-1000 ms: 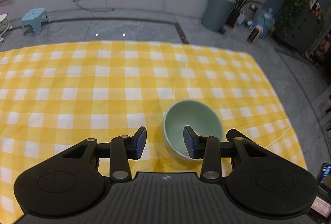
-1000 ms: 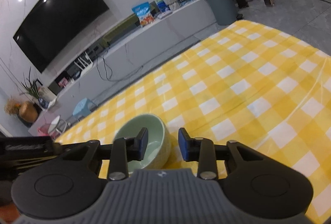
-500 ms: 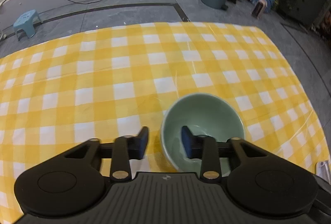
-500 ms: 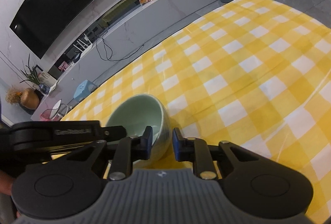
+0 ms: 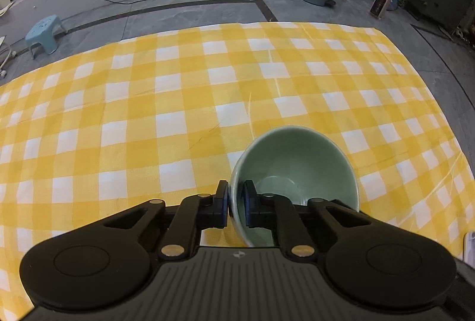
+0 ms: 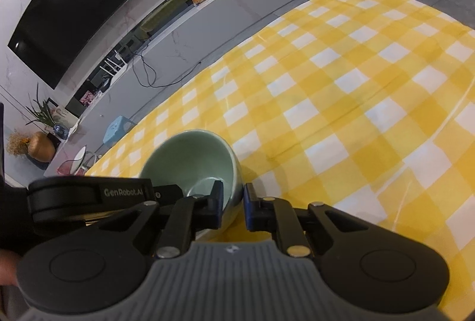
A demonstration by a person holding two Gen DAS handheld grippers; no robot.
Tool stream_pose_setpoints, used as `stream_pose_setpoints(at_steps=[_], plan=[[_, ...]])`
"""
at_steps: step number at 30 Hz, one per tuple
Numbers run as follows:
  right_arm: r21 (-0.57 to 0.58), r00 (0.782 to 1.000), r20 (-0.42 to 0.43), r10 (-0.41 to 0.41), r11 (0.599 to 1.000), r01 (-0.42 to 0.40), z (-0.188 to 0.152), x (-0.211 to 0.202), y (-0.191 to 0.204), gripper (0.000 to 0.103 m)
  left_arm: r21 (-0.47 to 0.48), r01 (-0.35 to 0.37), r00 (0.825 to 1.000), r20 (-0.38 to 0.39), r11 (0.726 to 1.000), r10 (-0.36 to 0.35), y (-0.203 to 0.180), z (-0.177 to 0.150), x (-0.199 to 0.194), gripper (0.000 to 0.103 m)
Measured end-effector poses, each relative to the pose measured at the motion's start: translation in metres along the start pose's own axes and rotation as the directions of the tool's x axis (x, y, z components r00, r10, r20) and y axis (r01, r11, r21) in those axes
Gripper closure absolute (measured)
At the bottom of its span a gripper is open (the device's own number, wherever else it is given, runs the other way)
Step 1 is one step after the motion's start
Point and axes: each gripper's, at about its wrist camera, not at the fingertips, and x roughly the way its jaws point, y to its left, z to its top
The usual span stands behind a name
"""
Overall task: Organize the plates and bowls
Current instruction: 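Lift the green bowl with both grippers and carry it over the blue bowl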
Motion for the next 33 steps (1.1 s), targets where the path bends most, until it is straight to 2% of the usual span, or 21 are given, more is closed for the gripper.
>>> stream_pose_setpoints(at_steps=[3, 7, 13, 19, 24, 33], plan=[[0.011, 1.0, -0.017, -0.02, 1.0, 0.02, 0.0, -0.001, -0.002, 0.094, 0.009, 0.003, 1.0, 0.002, 1.0, -0.003, -0.004, 0.001, -0.005, 0.094], [0.07, 0.999, -0.049, 0.012, 0.998, -0.008, 0.001, -0.002, -0.01, 0.095, 0.014, -0.023, 1.0, -0.004, 1.0, 0.023, -0.008, -0.001, -0.01, 0.094], [0.036, 1.0, -0.018, 0.016, 0.999, -0.016, -0.004, -0.022, -0.002, 0.095, 0.011, -0.02, 1.0, 0.023, 1.0, 0.02, -0.011, -0.007, -0.029, 0.094], [0.038, 0.998, 0.003, 0.055, 0.998, -0.055, -0.011, -0.044, 0.006, 0.096, 0.002, -0.036, 0.995, 0.088, 0.999, 0.036, -0.014, -0.019, -0.065, 0.093], [-0.016, 0.994, 0.066, 0.083, 0.996, -0.082, -0.021, -0.081, 0.029, 0.096, -0.028, -0.026, 0.989, 0.142, 0.999, 0.03, -0.007, -0.031, -0.104, 0.094], [-0.106, 0.986, 0.088, 0.145, 0.985, -0.135, -0.053, -0.142, 0.073, 0.095, -0.112, 0.004, 0.976, 0.216, 0.994, 0.021, 0.018, -0.068, -0.172, 0.094]])
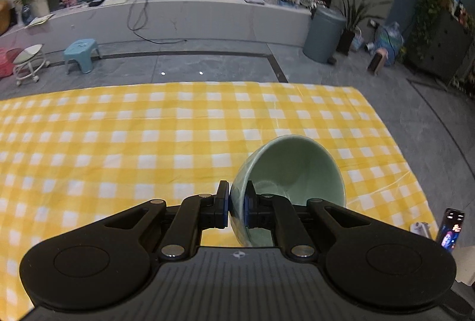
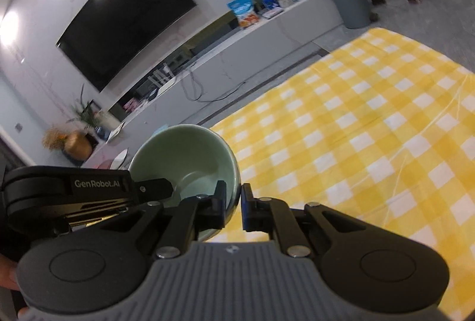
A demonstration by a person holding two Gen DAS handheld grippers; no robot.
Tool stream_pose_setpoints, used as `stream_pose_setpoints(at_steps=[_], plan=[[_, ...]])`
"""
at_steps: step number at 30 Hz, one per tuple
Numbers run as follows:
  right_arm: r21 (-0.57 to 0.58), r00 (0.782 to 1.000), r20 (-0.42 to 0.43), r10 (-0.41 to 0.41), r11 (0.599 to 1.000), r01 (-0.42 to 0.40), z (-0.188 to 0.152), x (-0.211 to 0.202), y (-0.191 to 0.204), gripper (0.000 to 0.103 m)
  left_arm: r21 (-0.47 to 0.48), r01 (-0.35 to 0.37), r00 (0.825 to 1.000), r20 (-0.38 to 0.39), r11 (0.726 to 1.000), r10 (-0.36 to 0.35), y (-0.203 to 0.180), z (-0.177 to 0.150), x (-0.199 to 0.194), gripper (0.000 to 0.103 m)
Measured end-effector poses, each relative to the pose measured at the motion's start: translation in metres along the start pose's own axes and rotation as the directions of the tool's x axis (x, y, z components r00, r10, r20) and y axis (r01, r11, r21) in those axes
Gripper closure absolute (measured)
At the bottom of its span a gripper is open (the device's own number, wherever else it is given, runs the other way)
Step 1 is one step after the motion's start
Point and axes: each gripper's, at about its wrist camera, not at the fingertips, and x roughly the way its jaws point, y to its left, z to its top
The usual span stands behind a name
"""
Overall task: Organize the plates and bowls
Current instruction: 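Lift the green bowl with both grippers and carry it over the blue bowl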
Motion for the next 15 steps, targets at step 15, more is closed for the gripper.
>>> stream_pose_setpoints(at_steps=[15], plan=[[-0.117, 0.999, -0.05, -0.012, 0.993, 0.006, -0.059, -0.057, 0.048, 0.096, -0.139, 0.031, 0.999, 0.019, 0.99, -0.029, 0.043, -0.063, -0.057, 0.094]])
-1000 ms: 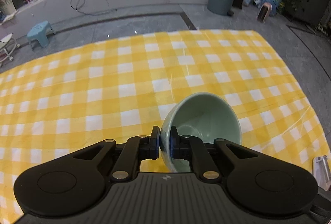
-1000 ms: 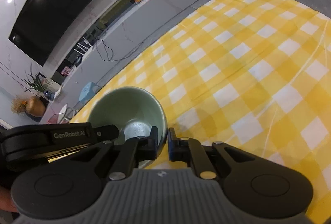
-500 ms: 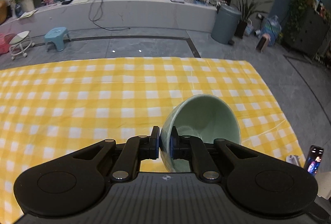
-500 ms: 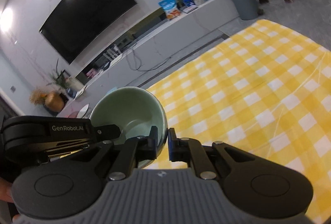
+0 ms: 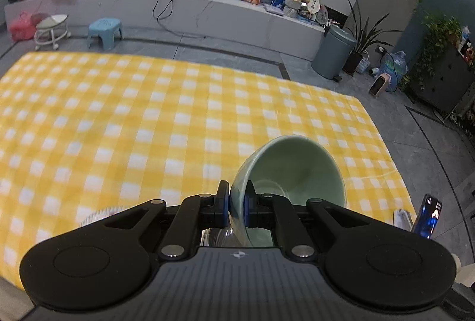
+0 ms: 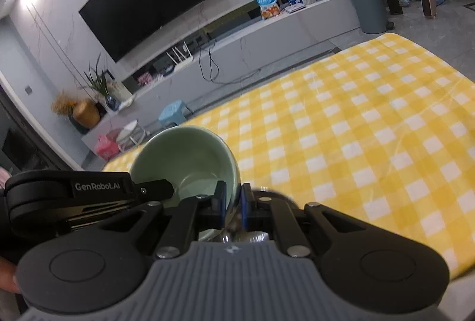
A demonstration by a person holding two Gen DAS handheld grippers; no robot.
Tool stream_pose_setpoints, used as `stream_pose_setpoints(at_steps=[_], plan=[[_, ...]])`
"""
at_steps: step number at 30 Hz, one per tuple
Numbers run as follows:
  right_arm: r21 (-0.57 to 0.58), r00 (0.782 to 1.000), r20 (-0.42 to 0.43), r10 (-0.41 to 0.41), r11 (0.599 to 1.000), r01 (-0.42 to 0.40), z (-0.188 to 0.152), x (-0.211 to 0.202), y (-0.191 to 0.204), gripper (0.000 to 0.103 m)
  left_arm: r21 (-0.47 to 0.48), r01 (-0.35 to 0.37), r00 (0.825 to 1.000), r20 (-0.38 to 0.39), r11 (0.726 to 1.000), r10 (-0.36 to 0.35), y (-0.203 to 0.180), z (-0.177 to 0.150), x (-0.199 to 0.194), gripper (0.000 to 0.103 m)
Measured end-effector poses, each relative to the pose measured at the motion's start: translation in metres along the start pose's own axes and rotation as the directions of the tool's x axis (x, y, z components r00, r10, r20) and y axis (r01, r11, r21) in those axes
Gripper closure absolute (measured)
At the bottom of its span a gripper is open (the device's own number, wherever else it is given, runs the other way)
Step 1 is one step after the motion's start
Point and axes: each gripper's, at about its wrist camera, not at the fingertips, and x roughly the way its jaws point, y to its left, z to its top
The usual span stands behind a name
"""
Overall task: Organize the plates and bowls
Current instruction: 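Lift the green bowl with both grippers and carry it over the blue bowl, then lower the green bowl into the blue bowl and open both grippers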
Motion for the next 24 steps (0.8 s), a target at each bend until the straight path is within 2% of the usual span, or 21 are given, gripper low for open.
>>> stream_pose_setpoints(at_steps=[7, 11, 16, 24], plan=[[0.015, 0.997, -0.072, -0.02, 1.0, 0.021, -0.019, 0.005, -0.005, 0.096, -0.05, 0.009, 0.998, -0.054, 0.999, -0.012, 0.019, -0.019, 0.009, 0.093], [0.023, 0.995, -0.082, -0.048, 0.998, 0.05, -0.026, 0.005, -0.012, 0.096, -0.06, 0.035, 0.996, -0.08, 0.998, -0.039, 0.021, -0.031, 0.013, 0.093], [0.042, 0.992, -0.09, -0.083, 0.995, 0.087, -0.028, 0.006, -0.025, 0.096, -0.04, 0.05, 0.992, -0.114, 0.998, -0.054, 0.013, -0.038, 0.026, 0.093], [0.031, 0.989, -0.115, -0.096, 0.995, 0.1, -0.033, 0.02, -0.031, 0.096, 0.009, 0.025, 0.988, -0.154, 1.0, -0.023, 0.008, -0.039, 0.041, 0.093]])
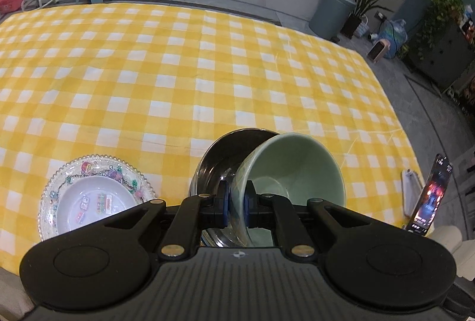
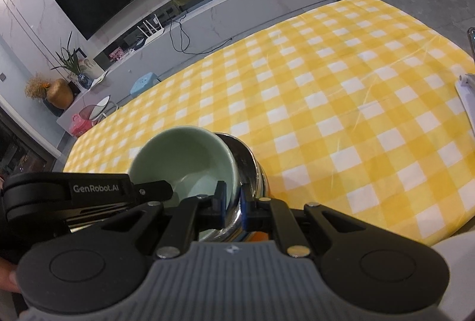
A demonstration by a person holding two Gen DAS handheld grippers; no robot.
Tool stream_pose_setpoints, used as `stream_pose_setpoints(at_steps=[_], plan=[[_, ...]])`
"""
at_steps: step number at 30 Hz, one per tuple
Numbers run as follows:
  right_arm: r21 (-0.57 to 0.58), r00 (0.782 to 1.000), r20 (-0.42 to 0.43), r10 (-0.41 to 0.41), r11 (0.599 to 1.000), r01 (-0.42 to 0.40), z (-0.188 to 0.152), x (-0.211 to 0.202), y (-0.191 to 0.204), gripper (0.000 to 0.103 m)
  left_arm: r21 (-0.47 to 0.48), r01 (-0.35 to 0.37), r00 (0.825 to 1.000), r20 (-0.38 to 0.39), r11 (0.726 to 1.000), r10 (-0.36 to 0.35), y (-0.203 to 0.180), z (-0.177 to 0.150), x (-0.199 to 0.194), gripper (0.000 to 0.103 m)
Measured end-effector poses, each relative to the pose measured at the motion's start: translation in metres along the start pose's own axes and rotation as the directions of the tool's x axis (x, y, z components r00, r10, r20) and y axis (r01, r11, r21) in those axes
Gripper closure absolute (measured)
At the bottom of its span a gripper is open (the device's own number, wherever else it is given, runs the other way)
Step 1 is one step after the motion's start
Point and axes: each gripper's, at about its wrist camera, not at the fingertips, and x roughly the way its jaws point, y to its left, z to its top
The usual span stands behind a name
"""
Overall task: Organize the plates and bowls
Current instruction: 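Lower the green bowl into the blue bowl and open both grippers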
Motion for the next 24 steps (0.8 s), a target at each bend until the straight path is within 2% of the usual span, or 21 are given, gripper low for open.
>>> stream_pose_setpoints(at_steps=[10, 19, 24], plan=[[-0.111, 0.999, 0.004, -0.042, 0.993, 0.042, 0.002, 0.009, 0.007, 0.096, 0.084, -0.06, 0.996, -0.057, 0.995, 0.065, -0.009, 0.005, 0.014, 0.095], [-0.126, 0.999, -0.001, -0.054, 0.991, 0.054, 0.005, 0.015, 0.007, 0.096, 0.127, -0.085, 0.989, -0.106, 0.988, 0.099, -0.013, 0.014, 0.021, 0.094], [-0.162, 0.997, 0.002, -0.072, 0.984, 0.072, 0.003, 0.017, 0.013, 0.096, 0.114, -0.07, 0.99, -0.117, 0.991, 0.083, -0.01, 0.017, 0.021, 0.094]])
